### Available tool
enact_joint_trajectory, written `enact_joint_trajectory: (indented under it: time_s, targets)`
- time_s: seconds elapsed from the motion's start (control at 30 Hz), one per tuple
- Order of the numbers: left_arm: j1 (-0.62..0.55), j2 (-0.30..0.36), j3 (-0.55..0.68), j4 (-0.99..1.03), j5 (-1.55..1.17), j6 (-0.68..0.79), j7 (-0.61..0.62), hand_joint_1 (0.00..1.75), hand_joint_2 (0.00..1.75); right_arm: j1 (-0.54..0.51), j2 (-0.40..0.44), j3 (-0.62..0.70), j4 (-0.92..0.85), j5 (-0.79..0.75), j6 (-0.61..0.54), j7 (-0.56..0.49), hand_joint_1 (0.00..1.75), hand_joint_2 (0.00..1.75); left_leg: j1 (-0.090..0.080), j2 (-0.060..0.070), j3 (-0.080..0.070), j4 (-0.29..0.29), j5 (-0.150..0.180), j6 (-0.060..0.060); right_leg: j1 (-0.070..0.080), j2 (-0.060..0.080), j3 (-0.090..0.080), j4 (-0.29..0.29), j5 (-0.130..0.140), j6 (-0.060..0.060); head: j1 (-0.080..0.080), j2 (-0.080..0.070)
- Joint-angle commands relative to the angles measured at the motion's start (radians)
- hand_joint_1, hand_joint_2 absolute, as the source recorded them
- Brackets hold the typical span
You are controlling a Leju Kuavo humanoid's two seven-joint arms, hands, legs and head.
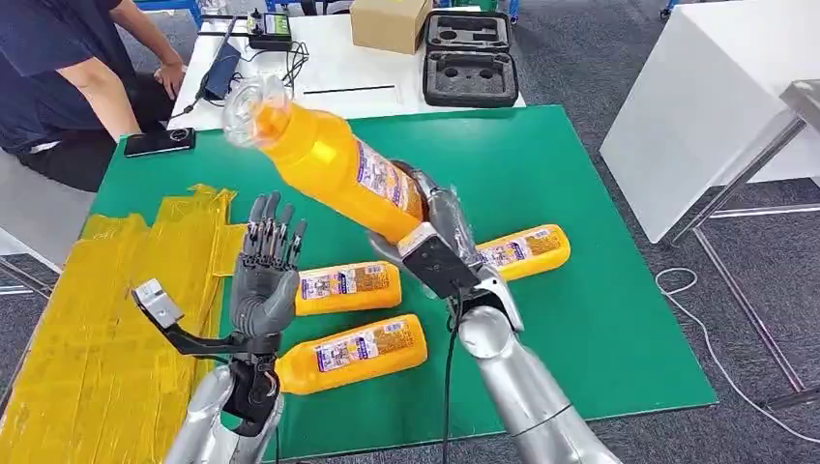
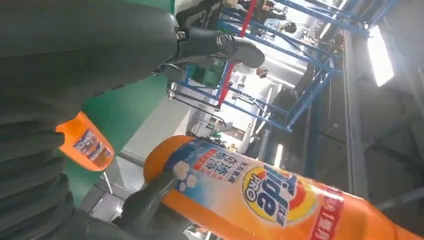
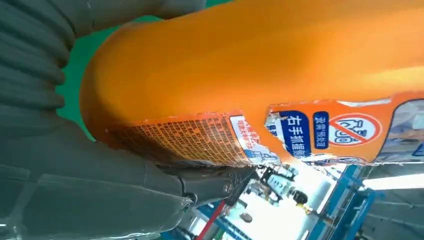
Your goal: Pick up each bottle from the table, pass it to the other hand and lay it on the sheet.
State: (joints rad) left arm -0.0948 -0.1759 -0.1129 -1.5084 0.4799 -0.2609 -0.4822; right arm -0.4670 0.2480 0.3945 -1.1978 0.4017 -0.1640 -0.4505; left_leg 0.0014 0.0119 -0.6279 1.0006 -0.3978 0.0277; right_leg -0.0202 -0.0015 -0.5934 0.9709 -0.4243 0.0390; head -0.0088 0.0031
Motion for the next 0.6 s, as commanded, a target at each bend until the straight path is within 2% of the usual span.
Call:
enact_joint_trajectory:
  time_s: [0.03, 0.17, 0.43, 0.6]
  targets:
    - [-0.039, 0.029, 0.007, 0.024, -0.019, 0.052, -0.005, 0.0, 1.75, -0.055, 0.035, 0.136, 0.169, 0.008, 0.063, 0.032, 1.75, 1.75, 0.001, 0.002, 0.003, 0.0, -0.002, -0.001, 0.001, 0.002, 0.003, -0.001, -0.001, -0.002, 0.0, 0.0]
    - [-0.037, 0.026, 0.046, -0.011, -0.046, 0.106, -0.014, 0.0, 1.75, -0.043, 0.082, 0.252, 0.244, 0.056, 0.094, 0.073, 1.75, 1.75, 0.002, 0.003, 0.006, 0.0, -0.003, -0.003, 0.002, 0.004, 0.005, -0.001, -0.001, -0.003, 0.0, 0.0]
    - [-0.032, 0.025, 0.049, -0.017, -0.047, 0.106, -0.012, 0.0, 1.75, -0.046, 0.076, 0.255, 0.237, 0.051, 0.092, 0.077, 1.75, 1.75, 0.002, -0.001, 0.006, 0.0, -0.003, -0.002, 0.002, 0.0, 0.006, 0.0, -0.002, -0.003, 0.0, 0.0]
    - [-0.015, 0.024, 0.065, -0.045, -0.049, 0.121, -0.013, 0.0, 1.75, -0.034, 0.089, 0.306, 0.272, 0.048, 0.151, 0.093, 1.75, 1.75, 0.002, 0.0, 0.003, -0.001, -0.002, -0.001, 0.002, 0.001, 0.003, -0.001, -0.001, -0.002, 0.0, 0.0]
